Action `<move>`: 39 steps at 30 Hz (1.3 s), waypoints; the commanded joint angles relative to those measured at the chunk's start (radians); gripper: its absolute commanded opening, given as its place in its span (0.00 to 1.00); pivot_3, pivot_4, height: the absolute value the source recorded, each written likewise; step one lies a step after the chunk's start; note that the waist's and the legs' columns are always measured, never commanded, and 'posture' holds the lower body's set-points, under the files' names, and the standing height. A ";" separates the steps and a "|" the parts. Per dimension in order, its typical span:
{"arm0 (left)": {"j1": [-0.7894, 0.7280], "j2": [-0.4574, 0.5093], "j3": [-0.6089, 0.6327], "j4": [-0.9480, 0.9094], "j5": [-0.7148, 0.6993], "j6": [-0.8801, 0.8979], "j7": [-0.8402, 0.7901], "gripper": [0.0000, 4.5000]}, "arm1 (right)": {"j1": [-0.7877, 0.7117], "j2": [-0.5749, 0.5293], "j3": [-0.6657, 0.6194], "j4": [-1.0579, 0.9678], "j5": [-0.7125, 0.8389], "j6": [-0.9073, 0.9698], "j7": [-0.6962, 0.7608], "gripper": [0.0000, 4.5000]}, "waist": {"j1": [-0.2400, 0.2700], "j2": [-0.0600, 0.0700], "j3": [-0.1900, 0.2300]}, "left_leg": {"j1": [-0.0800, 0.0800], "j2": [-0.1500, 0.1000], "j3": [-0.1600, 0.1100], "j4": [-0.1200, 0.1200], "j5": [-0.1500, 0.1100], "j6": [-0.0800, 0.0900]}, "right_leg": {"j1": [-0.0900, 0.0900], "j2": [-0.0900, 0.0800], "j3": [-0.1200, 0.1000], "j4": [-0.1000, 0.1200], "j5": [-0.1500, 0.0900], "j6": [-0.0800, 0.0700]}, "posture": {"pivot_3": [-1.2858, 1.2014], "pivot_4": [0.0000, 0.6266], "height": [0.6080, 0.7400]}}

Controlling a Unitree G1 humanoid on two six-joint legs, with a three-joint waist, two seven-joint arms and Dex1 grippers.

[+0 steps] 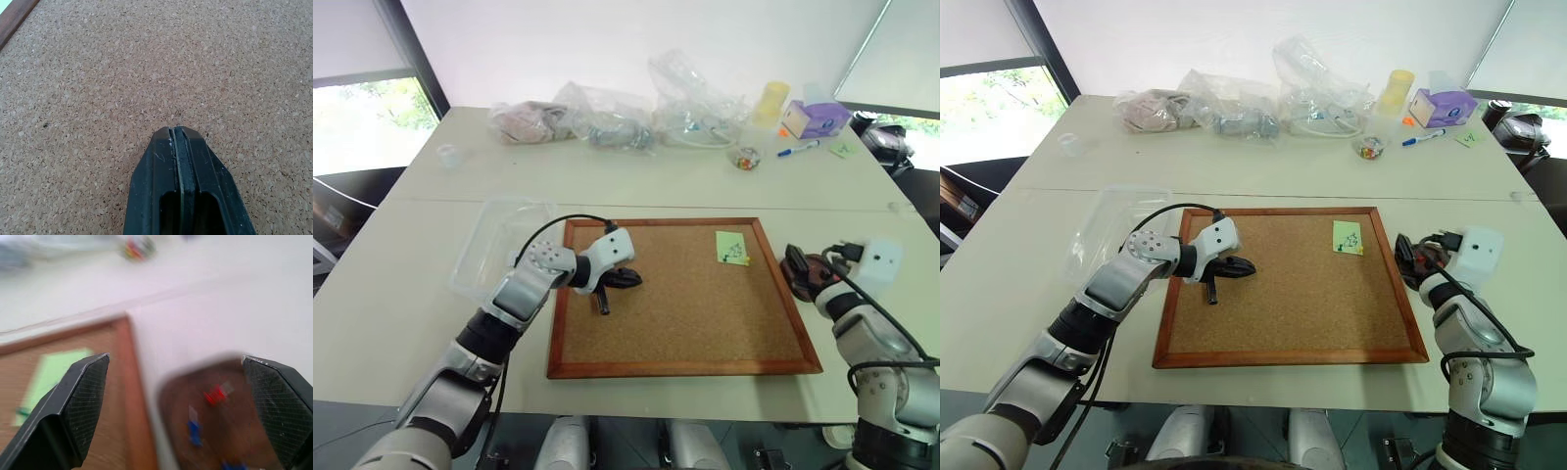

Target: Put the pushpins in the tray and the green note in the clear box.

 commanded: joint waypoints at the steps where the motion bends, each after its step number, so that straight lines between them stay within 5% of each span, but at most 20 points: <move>1: 0.003 -0.003 -0.019 0.019 0.021 0.001 0.009 0.00 | -0.019 -0.020 0.081 -0.036 -0.025 -0.044 0.050 0.98 | 0.000 0.000 0.000 | 0.000 0.000 0.000 0.000 0.000 0.000 | 0.000 0.000 0.000 0.000 0.000 0.000 | 0.52 0.24 0.98; 6: -0.007 -0.008 -0.021 0.031 0.024 -0.007 0.010 0.00 | -0.043 -0.009 0.188 0.067 -0.075 -0.071 0.089 0.98 | 0.003 0.000 0.000 | 0.000 0.000 0.000 0.000 0.000 0.000 | 0.000 0.000 0.000 0.000 -0.002 -0.003 | 0.52 0.24 0.98; 20: 0.005 -0.004 -0.017 0.009 0.019 0.002 0.011 0.00 | 0.009 0.042 0.189 0.143 -0.090 -0.139 0.097 0.98 | 0.002 0.000 0.000 | 0.000 0.000 0.000 0.000 0.000 0.000 | 0.000 0.000 0.000 0.000 -0.002 -0.003 | 0.52 0.24 0.98; 23: 0.004 -0.004 -0.018 0.007 0.019 0.002 0.010 0.00 | 0.010 0.047 0.185 0.155 -0.088 -0.145 0.097 0.78 | 0.002 0.000 0.000 | 0.000 0.000 0.000 0.000 0.000 0.000 | 0.000 0.000 0.000 0.000 -0.002 -0.003 | 0.52 0.24 0.98; 30: 0.004 -0.004 -0.020 0.004 0.020 -0.001 0.009 0.00 | 0.002 0.060 0.180 0.191 -0.081 -0.145 0.091 0.01 | 0.001 0.000 0.000 | 0.000 0.000 0.000 0.000 0.000 0.000 | 0.000 0.000 0.000 0.000 -0.002 -0.003 | 0.52 0.24 0.98; 39: 0.002 0.004 -0.025 0.012 0.031 -0.003 0.009 0.00 | 0.014 0.067 0.164 0.177 -0.091 -0.198 0.100 0.01 | 0.001 0.000 0.000 | 0.000 0.000 0.000 0.000 0.000 0.000 | 0.000 0.000 0.000 0.000 -0.002 -0.003 | 0.52 0.24 0.98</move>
